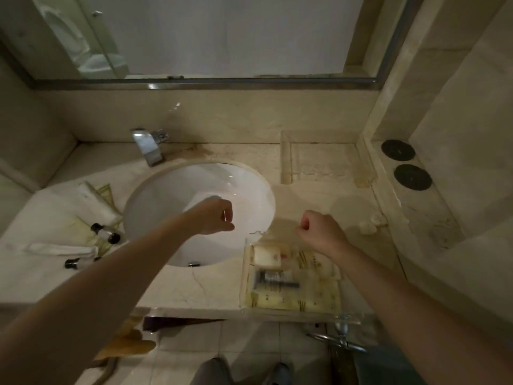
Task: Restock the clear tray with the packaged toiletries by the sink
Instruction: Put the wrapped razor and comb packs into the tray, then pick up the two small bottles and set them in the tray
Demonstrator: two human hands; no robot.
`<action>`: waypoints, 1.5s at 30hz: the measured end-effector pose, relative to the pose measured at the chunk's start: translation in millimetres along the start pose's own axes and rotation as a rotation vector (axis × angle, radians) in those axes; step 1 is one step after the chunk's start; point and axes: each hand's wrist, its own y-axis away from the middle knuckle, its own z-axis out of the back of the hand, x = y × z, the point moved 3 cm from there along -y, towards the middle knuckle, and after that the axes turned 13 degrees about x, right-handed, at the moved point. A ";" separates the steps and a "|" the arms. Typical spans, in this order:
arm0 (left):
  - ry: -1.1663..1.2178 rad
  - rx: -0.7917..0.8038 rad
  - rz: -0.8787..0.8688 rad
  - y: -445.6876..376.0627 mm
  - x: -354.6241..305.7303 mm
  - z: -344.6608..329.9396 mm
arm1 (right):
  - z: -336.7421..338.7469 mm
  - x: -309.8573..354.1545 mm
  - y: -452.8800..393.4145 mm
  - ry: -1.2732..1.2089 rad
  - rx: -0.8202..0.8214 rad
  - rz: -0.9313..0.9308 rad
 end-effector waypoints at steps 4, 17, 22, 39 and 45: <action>0.107 -0.049 0.171 39.7 58.2 -3.7 | -24.2 61.7 -20.6 -0.054 0.075 0.134; 0.601 -0.290 0.618 152.5 276.8 -24.2 | -160.9 278.2 -78.2 0.023 0.304 0.364; 0.685 -0.376 0.695 152.5 339.9 -20.4 | -200.2 341.8 -100.2 0.069 0.333 0.382; 0.011 0.239 0.223 113.3 353.6 -30.1 | -261.6 404.7 -140.6 0.379 0.147 0.306; 0.161 0.174 0.212 112.8 354.7 -17.5 | -250.9 397.4 -143.4 0.205 0.245 0.254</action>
